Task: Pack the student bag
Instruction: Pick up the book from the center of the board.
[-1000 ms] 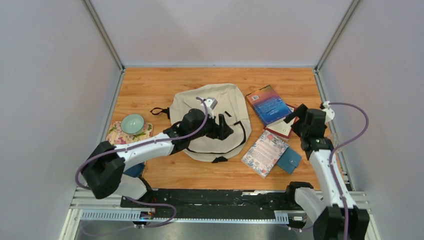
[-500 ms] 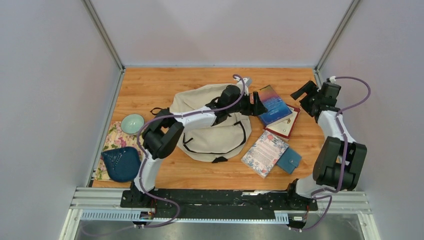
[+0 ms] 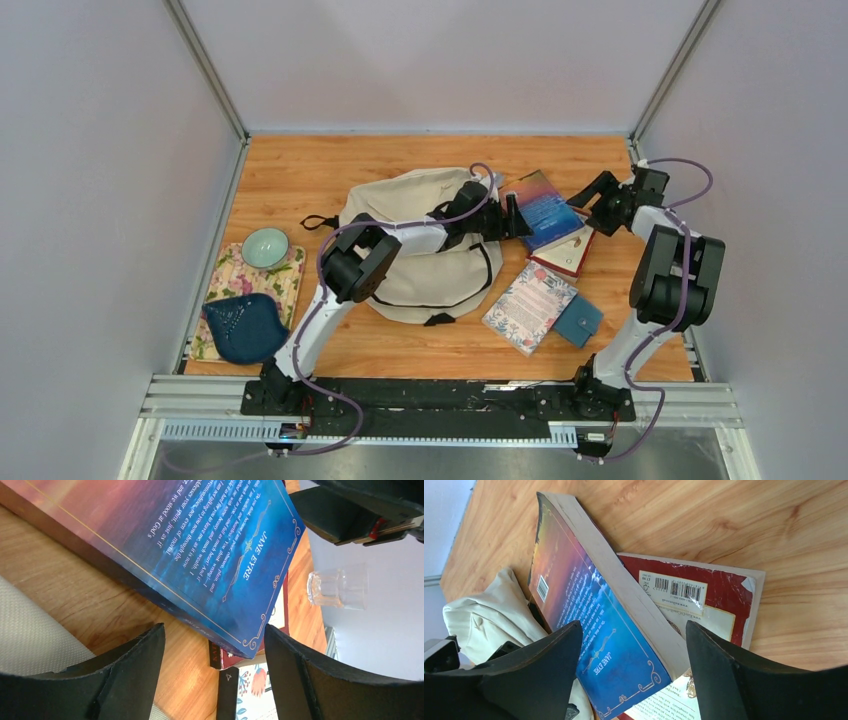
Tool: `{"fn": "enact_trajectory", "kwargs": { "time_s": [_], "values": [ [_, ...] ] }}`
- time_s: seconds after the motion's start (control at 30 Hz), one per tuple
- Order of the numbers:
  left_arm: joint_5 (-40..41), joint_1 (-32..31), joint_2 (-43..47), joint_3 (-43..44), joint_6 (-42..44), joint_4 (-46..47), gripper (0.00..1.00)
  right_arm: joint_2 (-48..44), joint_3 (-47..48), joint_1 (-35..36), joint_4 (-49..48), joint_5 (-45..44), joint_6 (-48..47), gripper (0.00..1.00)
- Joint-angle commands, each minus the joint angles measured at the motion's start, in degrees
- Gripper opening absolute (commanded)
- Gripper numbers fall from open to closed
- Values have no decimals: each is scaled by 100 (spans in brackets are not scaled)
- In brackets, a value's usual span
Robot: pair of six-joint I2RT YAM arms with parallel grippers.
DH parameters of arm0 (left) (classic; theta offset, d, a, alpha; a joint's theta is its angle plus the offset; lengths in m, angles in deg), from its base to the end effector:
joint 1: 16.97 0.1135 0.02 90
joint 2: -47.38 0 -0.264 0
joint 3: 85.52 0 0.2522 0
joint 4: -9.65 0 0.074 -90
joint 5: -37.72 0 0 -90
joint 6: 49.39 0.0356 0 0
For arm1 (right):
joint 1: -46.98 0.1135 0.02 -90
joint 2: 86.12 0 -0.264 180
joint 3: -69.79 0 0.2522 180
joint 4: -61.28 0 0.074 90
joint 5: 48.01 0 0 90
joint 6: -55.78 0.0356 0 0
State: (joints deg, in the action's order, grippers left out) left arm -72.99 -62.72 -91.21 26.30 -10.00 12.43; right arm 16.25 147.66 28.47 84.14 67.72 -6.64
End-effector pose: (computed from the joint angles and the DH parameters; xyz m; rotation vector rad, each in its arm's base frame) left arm 0.3686 -0.3964 0.1309 0.1716 2.2613 -1.3645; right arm 0.3633 -0.1053 0.1888 0.7325 2.2610 0.6120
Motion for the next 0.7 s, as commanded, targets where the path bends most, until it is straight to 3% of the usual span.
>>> {"fn": "enact_trajectory", "kwargs": {
  "time_s": [0.0,0.2,0.43,0.67],
  "values": [
    [-196,5,-221,327,-274,87,80,248,189,-13,-137,510,-42,77],
    [-635,-3,-722,995,-494,78,79,293,-161,-13,-321,1213,99,66],
    [-935,-12,-775,1145,-538,157,69,-260,-882,-13,-858,1785,468,47],
    [-996,-12,-714,1119,-520,113,62,-718,-1156,-4,-1069,2023,468,47]
  ]
}}
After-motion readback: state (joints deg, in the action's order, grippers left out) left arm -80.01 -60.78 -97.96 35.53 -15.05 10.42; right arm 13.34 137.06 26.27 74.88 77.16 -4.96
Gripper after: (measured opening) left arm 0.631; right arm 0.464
